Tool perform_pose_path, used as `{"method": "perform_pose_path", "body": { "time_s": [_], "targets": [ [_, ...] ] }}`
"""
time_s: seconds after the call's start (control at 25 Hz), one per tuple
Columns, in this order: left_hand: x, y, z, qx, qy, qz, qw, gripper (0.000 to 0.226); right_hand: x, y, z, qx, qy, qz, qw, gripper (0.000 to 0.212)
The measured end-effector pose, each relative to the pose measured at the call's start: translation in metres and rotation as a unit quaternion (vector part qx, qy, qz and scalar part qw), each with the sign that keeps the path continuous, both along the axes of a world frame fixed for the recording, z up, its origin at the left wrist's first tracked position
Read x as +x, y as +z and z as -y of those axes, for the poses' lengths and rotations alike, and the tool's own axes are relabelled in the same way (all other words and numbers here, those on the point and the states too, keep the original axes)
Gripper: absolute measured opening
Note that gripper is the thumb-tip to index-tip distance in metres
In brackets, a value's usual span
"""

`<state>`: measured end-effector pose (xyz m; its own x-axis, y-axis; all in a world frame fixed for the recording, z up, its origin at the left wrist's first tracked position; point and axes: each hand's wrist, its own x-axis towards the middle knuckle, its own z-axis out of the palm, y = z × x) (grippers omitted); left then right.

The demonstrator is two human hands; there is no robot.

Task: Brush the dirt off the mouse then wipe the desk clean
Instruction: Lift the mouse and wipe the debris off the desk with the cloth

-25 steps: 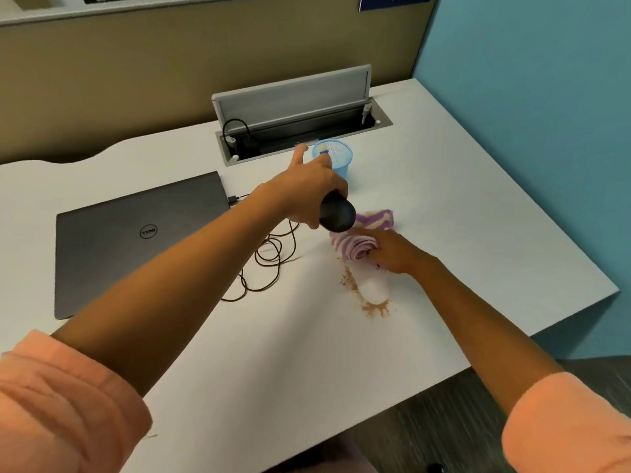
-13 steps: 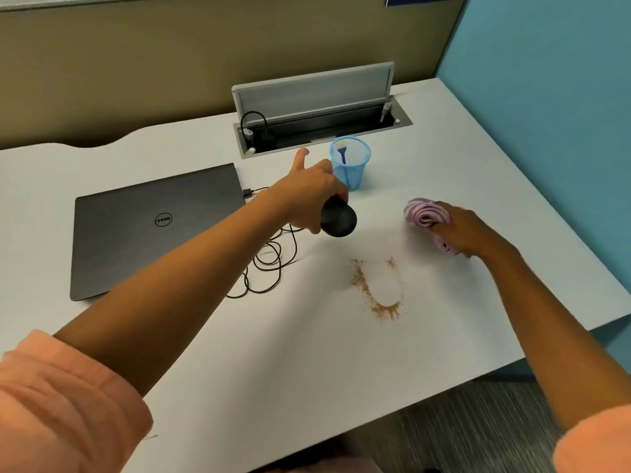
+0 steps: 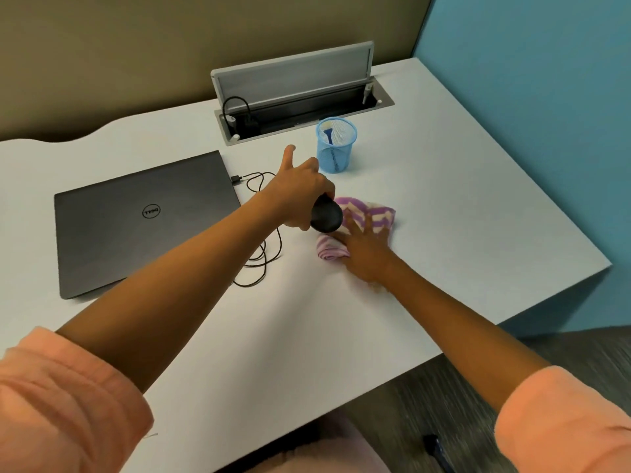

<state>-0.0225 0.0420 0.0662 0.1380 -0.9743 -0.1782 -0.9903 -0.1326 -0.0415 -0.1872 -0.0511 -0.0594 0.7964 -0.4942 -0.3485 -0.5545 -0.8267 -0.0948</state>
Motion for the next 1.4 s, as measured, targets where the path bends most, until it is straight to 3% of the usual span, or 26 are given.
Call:
{"method": "perform_pose_path", "body": {
  "time_s": [0.16,0.48,0.8,0.96,1.04,1.2,1.28,1.4],
  "targets": [
    [-0.007,-0.004,-0.005,-0.002,-0.012,0.032,0.999,0.061,-0.008,-0.015,-0.057,-0.015,-0.088,-0.005,0.996,0.063],
    [-0.044,-0.023,-0.004,0.012,-0.078,0.059,0.995,0.061,-0.077,-0.013,-0.083,-0.032,-0.228,0.125,0.965,0.056],
    [-0.081,-0.057,-0.006,0.021,-0.132,0.035,0.990,0.051,-0.197,-0.011,-0.093,-0.090,-0.405,0.015,0.910,0.071],
    [-0.084,-0.064,-0.005,0.021,-0.142,0.046,0.989,0.052,-0.259,0.008,-0.082,-0.066,-0.458,0.109,0.880,0.072],
    [-0.080,-0.064,-0.003,0.021,-0.135,0.051,0.989,0.053,-0.271,0.028,-0.062,-0.086,-0.460,0.203,0.860,0.069],
    [-0.071,-0.058,-0.004,0.015,-0.105,0.051,0.993,0.055,-0.233,0.068,-0.021,-0.121,-0.416,0.295,0.851,0.069],
    [-0.066,-0.056,-0.006,0.001,-0.075,0.049,0.996,0.055,-0.188,0.079,-0.010,-0.120,-0.362,0.306,0.872,0.063],
    [-0.056,-0.049,-0.009,-0.024,-0.007,0.057,0.998,0.055,-0.111,0.071,-0.027,-0.098,-0.238,0.227,0.939,0.060]
  ]
}}
